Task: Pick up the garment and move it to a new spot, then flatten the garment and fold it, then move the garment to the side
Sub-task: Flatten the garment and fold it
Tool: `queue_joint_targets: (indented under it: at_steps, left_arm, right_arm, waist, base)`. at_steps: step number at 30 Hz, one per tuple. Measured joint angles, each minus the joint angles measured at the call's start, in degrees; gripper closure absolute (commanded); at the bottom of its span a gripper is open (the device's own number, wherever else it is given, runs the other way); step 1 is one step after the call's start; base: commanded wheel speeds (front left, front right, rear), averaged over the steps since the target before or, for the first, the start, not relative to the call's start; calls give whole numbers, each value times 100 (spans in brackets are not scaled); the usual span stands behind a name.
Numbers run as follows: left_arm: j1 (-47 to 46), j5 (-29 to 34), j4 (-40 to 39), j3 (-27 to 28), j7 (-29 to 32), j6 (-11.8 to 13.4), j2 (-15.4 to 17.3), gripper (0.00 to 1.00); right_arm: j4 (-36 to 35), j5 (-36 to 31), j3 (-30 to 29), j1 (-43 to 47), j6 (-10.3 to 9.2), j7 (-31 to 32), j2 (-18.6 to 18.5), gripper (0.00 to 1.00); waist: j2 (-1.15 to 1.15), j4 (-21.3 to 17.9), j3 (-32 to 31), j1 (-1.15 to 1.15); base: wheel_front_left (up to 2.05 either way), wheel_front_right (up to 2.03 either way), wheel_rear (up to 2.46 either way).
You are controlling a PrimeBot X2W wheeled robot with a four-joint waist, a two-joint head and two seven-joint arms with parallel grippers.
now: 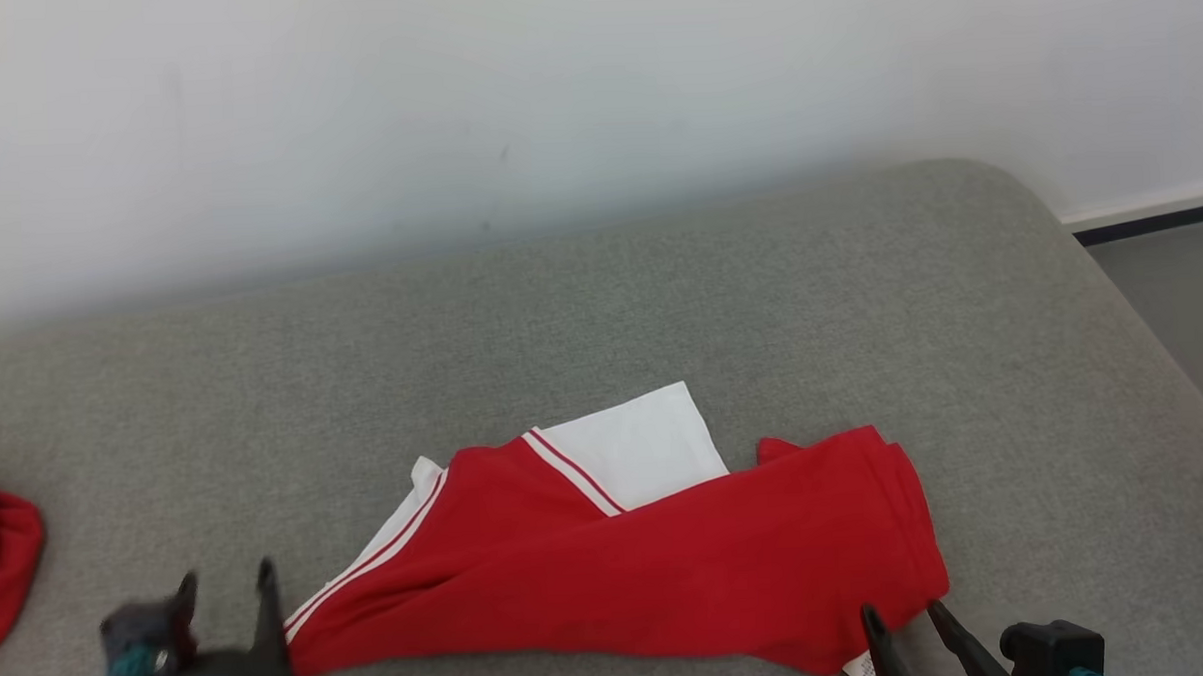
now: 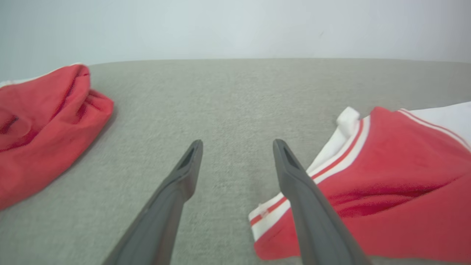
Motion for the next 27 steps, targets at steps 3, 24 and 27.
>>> queue_joint_targets:
  at_steps: [3, 24, 27]
  left_arm:
    - [-373, 214, -514, -304, 514, -53, 105, 0]
    - [-2958, 453, 995, -1417, 3049, -776, -314, 0]
    - [-3127, 455, 1063, -1480, 3051, -854, -410, 0]
  right_arm:
    - [-22, 4, 1, -4, 0, -3, -2, 0]
    - [264, 319, 144, -386, 0, -490, -9, 0]
    - [333, 358, 164, -410, 0, -565, -5, 0]
  waist:
    - [0, -93, 30, 0]
    - [0, -1708, 885, 1]
    - [0, -1833, 1079, 2]
  base:
    - [0, 0, 0]
    - [0, 0, 0]
    - [0, 0, 0]
